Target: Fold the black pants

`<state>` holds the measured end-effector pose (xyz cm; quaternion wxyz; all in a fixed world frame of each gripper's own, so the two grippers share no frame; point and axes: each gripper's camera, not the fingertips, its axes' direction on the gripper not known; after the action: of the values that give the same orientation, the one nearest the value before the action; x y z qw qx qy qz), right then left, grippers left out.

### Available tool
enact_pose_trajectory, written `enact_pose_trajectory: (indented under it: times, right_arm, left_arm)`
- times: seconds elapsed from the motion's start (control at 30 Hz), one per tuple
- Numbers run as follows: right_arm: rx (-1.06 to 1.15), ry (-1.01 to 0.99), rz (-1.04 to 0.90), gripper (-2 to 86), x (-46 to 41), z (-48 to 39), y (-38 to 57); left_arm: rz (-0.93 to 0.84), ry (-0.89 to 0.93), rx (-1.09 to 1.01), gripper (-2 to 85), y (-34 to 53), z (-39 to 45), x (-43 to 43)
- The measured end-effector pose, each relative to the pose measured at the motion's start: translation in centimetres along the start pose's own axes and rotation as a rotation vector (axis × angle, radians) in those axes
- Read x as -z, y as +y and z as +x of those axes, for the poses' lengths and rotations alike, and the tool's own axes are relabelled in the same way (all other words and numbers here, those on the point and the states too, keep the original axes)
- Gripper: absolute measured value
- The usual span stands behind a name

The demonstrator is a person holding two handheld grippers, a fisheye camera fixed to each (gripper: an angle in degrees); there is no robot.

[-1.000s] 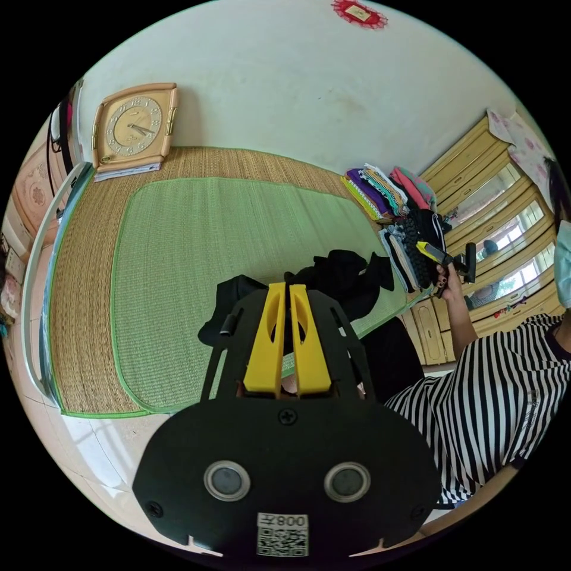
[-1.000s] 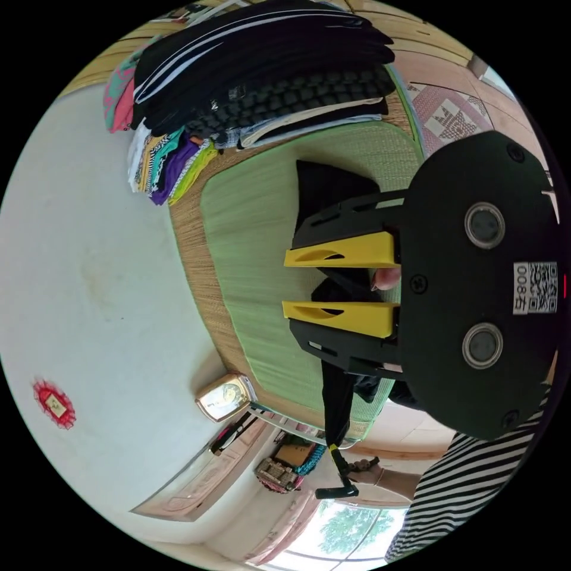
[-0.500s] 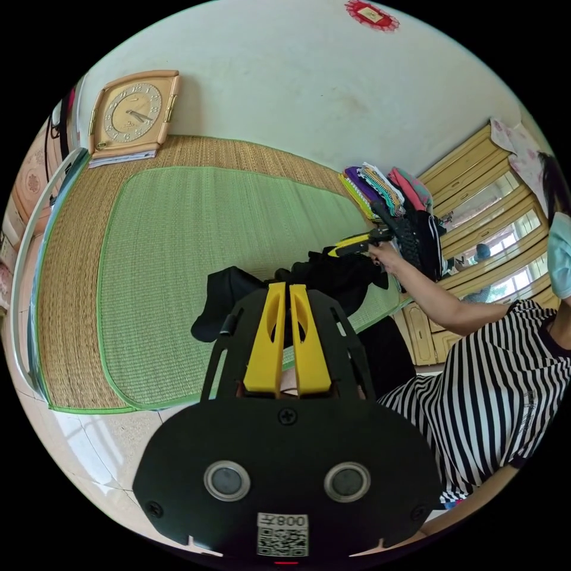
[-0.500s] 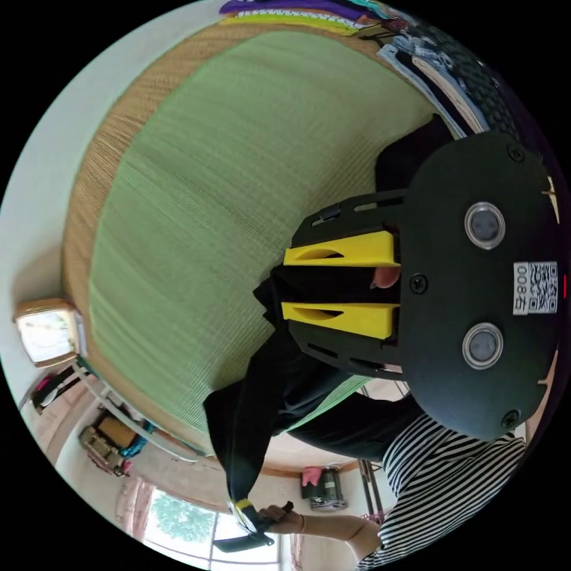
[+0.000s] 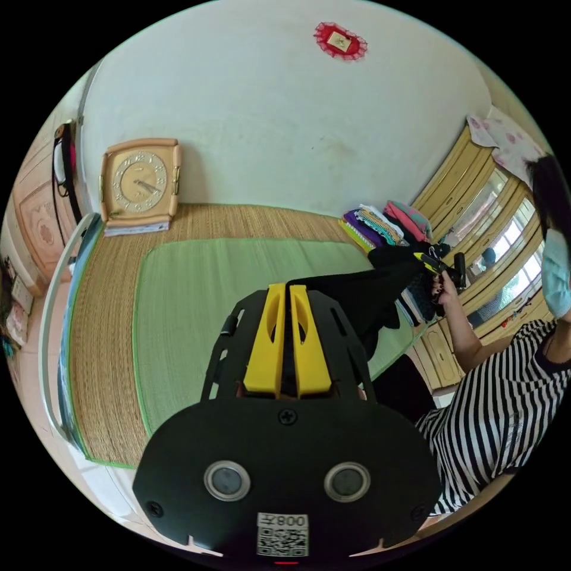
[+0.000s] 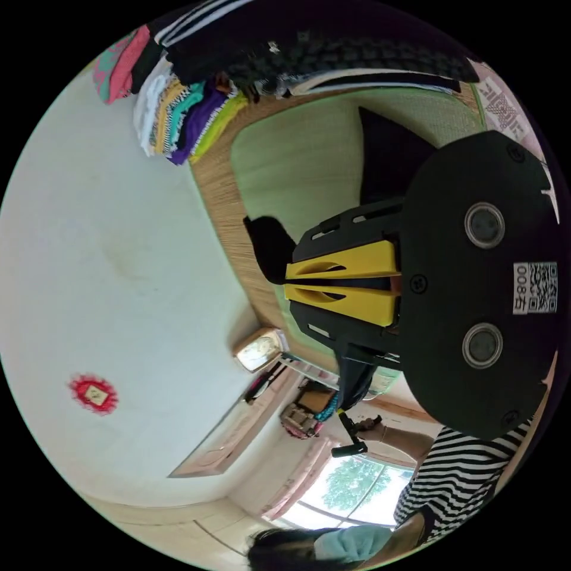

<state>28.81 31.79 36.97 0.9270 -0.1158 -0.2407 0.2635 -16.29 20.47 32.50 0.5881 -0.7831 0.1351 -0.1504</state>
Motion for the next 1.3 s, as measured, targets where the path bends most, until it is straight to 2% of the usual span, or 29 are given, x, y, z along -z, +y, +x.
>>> enact_pose_trajectory:
  times: [0.13, 0.2, 0.27, 0.33, 0.43, 0.53, 0.6, 0.73, 0.8, 1.03, 1.1, 1.13, 1.17, 1.23, 1.3]
  right_arm:
    - [-0.024, 0.147, -0.074, 2.2, -3.3, 1.8, -5.5]
    - [-0.102, 0.241, -0.171, 3.9, -6.5, 4.3, -8.4]
    - [-0.154, 0.327, -0.225, 4.8, -8.0, 5.7, -9.1]
    - [-0.158, 0.329, -0.256, 5.1, -8.8, 6.6, -8.9]
    - [-0.112, 0.273, -0.286, 5.4, -9.6, 7.0, -5.9]
    - [-0.018, 0.213, -0.409, 5.2, -11.4, 5.6, -0.5]
    - [0.014, 0.216, -0.469, 4.6, -12.3, 4.7, 3.7]
    - [-0.032, 0.273, -0.470, 3.5, -11.6, 5.3, 7.0]
    - [-0.057, 0.345, -0.489, 2.6, -10.8, 6.3, 8.2]
    - [-0.110, 0.456, -0.513, 0.8, -9.1, 8.9, 10.4]
    - [-0.122, 0.465, -0.543, 0.4, -9.0, 9.5, 11.0]
    - [-0.125, 0.460, -0.547, 0.3, -9.0, 9.6, 11.1]
    - [-0.127, 0.454, -0.559, 0.2, -8.9, 9.8, 11.4]
    - [-0.128, 0.460, -0.591, 0.1, -9.0, 10.2, 12.0]
    - [-0.127, 0.457, -0.589, 0.1, -8.7, 10.5, 12.4]
  left_arm:
    - [-0.098, -0.062, 0.054, 2.0, -6.4, -2.6, -5.8]
    - [-0.169, -0.165, 0.128, 2.8, -8.1, -3.9, -8.7]
    - [-0.140, -0.134, 0.148, 3.4, -7.6, -4.2, -9.4]
    - [-0.123, -0.114, 0.157, 4.0, -6.0, -4.4, -9.5]
    - [-0.157, -0.141, 0.187, 5.0, -1.8, -5.4, -9.8]
    - [-0.336, -0.087, 0.250, 6.2, 2.7, -6.5, -12.0]
    - [-0.436, -0.079, 0.276, 6.7, 4.8, -6.8, -13.8]
    - [-0.515, -0.118, 0.270, 5.7, 5.5, -7.1, -15.8]
    - [-0.587, -0.191, 0.217, 2.5, 5.7, -7.2, -16.5]
    - [-0.608, -0.317, 0.187, 0.3, 6.8, -8.6, -14.9]
    - [-0.692, -0.565, 0.202, 0.3, 7.6, -10.2, -14.1]
    - [-0.712, -0.613, 0.210, 0.3, 7.9, -10.7, -13.8]
    - [-0.742, -0.613, 0.255, 0.3, 8.6, -11.9, -13.2]
    - [-0.638, -0.504, 0.352, 0.5, 8.8, -12.9, -11.4]
    - [-0.483, -0.322, 0.350, 1.1, 7.8, -12.0, -10.4]
